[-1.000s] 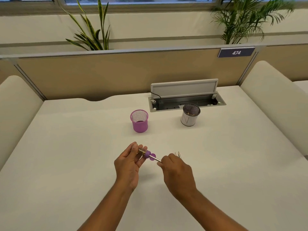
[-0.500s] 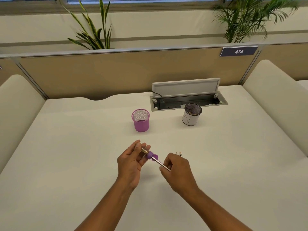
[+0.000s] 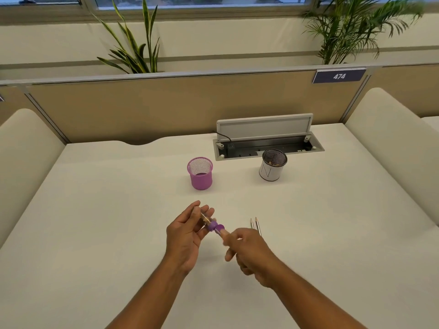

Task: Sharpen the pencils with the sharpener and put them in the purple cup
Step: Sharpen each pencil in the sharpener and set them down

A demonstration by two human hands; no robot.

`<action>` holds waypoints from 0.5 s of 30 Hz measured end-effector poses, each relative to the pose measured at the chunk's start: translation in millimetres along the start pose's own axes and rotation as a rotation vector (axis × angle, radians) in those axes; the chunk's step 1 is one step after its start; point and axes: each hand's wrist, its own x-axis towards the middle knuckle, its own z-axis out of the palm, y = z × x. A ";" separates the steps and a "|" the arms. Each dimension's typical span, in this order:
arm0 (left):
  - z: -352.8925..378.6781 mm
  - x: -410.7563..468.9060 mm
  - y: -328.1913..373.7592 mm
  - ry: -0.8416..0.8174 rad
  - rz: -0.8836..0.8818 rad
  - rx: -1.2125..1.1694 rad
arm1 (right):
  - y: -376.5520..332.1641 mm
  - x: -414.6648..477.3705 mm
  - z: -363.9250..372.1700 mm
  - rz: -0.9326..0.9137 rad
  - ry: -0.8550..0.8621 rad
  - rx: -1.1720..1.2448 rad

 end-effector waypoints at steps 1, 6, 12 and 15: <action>0.3 -0.1 -0.2 0.007 0.005 -0.005 | 0.9 0.6 1.6 -0.092 0.081 -0.108; 5.1 -0.5 -3.3 0.092 0.036 -0.015 | 15.5 5.5 1.5 -0.677 0.474 -0.882; 8.0 -2.3 -12.7 0.136 0.045 -0.028 | 19.9 11.9 1.7 -0.666 0.537 -1.031; 1.8 -1.3 -13.1 0.103 0.035 0.008 | 4.2 14.9 -4.5 -0.263 0.211 -0.638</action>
